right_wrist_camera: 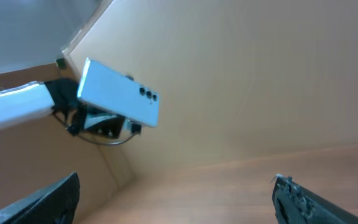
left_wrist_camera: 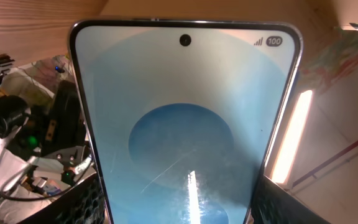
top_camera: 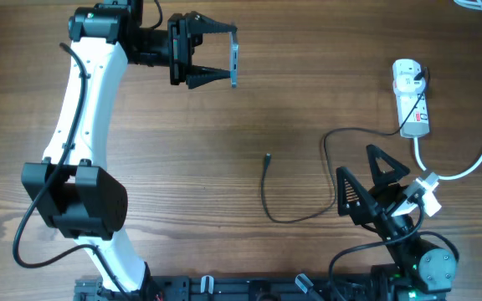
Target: Plug charger to phone and switch on socket
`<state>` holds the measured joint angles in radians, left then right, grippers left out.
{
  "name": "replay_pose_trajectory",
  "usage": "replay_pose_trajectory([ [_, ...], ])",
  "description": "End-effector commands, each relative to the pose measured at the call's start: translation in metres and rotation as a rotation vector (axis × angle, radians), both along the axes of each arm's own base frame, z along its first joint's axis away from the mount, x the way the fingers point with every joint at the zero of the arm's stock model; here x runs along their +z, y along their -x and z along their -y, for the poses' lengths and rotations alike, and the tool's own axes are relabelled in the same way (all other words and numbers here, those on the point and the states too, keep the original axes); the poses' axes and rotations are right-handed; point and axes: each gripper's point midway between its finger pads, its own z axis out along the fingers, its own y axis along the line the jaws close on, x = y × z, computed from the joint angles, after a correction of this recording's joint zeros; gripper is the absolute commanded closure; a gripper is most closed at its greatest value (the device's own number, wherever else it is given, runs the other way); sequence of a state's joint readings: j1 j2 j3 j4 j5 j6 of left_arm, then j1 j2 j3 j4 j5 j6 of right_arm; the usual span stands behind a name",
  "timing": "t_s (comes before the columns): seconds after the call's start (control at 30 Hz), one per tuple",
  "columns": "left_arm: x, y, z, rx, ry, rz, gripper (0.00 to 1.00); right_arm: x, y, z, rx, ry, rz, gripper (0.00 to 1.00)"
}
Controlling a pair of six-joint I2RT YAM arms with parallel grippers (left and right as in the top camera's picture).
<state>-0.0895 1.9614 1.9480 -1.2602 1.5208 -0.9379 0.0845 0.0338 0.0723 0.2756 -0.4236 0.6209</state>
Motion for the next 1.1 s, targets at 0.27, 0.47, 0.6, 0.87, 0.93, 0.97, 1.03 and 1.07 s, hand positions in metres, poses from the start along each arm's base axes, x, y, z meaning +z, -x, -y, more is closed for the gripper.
replay_pose_trajectory([
  [0.27, 0.015, 0.004, -0.001, 0.007, -0.009, 0.094, 0.36, 0.051, -0.008, -0.046, 0.302, 0.273, -0.3, 0.0],
  [0.47, 0.012, 0.002, -0.001, 0.014, -0.03, 0.096, 0.36, 0.07, 0.003, -0.081, 0.664, 0.137, -0.337, 0.01],
  [0.6, 0.004, -0.001, -0.002, 0.029, -0.075, 0.1, 0.36, 0.074, -0.01, -0.077, 0.591, 0.105, -0.381, 0.0],
  [0.87, 0.01, 0.002, -0.002, 0.018, -0.042, 0.096, 0.37, 0.032, -0.038, -0.017, 0.142, 0.37, -0.796, 0.01],
  [0.93, 0.014, 0.003, -0.001, 0.009, -0.015, 0.094, 0.37, 0.03, -0.04, 0.003, 0.036, 0.422, -0.902, 0.0],
  [0.97, 0.015, 0.004, -0.001, 0.006, -0.007, 0.093, 0.37, 0.039, -0.038, -0.005, 0.08, 0.383, -0.904, 0.0],
  [1.03, 0.016, 0.004, -0.001, 0.006, -0.006, 0.094, 0.37, 0.058, -0.031, -0.03, 0.228, 0.262, -0.89, 0.0],
  [1.07, 0.016, 0.004, -0.001, 0.006, -0.005, 0.094, 0.37, 0.067, -0.028, -0.04, 0.297, 0.25, -0.85, 0.0],
])
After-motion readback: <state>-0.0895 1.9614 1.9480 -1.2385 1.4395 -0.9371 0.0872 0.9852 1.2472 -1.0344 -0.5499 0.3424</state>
